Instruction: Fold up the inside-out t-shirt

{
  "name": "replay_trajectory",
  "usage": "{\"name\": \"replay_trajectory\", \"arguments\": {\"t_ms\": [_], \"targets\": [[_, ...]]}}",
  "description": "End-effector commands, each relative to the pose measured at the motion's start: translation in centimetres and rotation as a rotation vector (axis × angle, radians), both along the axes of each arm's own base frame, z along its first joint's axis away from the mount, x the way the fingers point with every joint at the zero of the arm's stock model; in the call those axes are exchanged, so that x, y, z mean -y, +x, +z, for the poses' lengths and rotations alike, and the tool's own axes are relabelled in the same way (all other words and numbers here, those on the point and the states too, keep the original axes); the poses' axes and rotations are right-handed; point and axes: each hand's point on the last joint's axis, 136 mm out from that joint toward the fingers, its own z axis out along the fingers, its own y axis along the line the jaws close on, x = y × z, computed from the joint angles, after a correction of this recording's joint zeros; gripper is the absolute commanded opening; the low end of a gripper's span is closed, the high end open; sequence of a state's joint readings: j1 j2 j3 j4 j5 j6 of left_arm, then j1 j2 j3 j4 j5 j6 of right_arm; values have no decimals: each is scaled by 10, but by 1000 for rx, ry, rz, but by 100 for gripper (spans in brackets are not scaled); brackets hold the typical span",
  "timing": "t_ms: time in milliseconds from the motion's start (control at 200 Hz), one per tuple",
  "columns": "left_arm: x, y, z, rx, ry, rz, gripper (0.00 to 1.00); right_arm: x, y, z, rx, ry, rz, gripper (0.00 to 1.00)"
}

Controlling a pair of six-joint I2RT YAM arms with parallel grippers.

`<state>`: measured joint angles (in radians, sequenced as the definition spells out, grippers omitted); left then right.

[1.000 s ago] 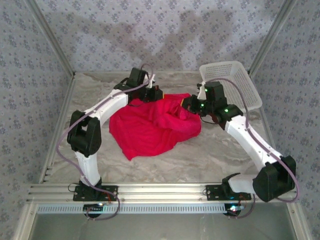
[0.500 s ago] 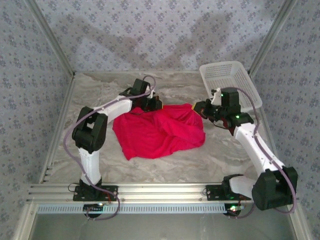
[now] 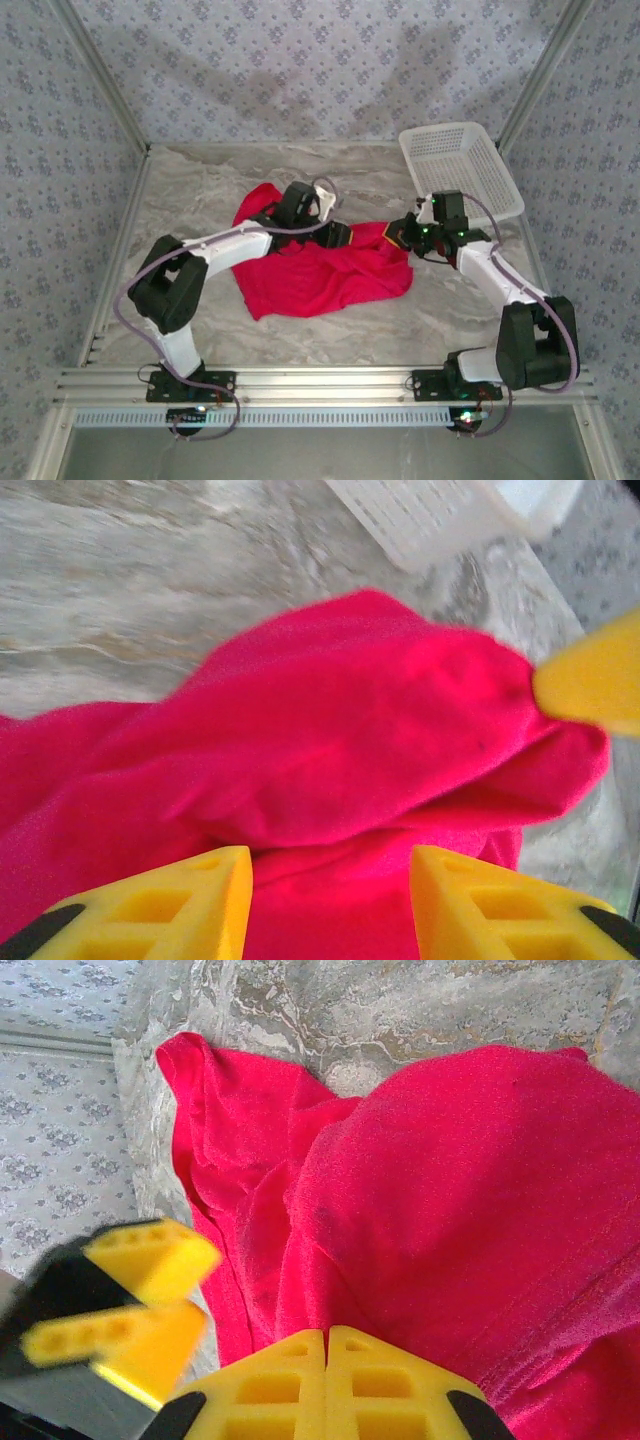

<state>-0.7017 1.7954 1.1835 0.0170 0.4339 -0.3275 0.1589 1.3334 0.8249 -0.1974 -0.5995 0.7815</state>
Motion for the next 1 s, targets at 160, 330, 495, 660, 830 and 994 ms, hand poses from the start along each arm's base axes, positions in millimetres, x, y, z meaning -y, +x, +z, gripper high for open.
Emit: {"name": "replay_trajectory", "arguments": {"t_ms": [160, 330, 495, 660, 830, 994], "targets": [[30, 20, -13, 191, 43, -86, 54, -7, 2, 35, 74, 47, 28, 0], [42, 31, -14, 197, 33, -85, 49, -3, 0, 35, 69, 34, 24, 0], [39, 36, 14, 152, 16, -78, 0, 7, 1, 17, 31, -28, -3, 0], [29, 33, 94, 93, -46, -73, 0, 34, 10, -34, -47, -223, -64, 0], [28, 14, 153, -42, -221, -162, 0, 40, 24, -69, -135, -296, -67, 0], [27, 13, 162, -210, -449, -210, 0, 35, 34, -57, -144, -308, -54, 0]]}}
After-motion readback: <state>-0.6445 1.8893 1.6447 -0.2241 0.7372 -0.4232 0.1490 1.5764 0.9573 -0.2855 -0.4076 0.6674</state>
